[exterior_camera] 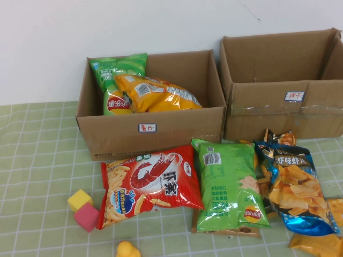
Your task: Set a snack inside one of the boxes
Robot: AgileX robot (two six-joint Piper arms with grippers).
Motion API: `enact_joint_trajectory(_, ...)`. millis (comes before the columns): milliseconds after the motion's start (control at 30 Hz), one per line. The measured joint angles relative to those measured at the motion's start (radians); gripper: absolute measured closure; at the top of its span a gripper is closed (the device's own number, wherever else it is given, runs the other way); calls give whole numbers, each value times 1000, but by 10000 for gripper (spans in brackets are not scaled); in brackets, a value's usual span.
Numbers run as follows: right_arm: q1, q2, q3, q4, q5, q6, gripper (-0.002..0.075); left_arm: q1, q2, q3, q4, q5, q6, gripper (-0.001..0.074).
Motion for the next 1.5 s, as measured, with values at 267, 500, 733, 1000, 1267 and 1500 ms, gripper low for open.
enact_joint_trajectory(267,0,0,-102,23,62,-78,728,2,0,-67,-3,97,-123,737)
enact_joint_trajectory(500,0,22,-445,29,473,-247,728,2,69,-466,-3,599,-49,737)
enact_joint_trajectory(733,0,221,-666,30,853,-354,728,2,306,-706,39,994,-23,737)
enact_joint_trajectory(1000,0,513,-683,94,1174,-360,728,2,475,-662,36,1105,-29,737)
enact_joint_trajectory(1267,10,876,-683,114,1163,-422,727,2,580,-523,8,1052,-39,737)
enact_joint_trajectory(1500,133,1133,-685,126,1062,-508,638,2,588,-497,8,1010,-54,737)
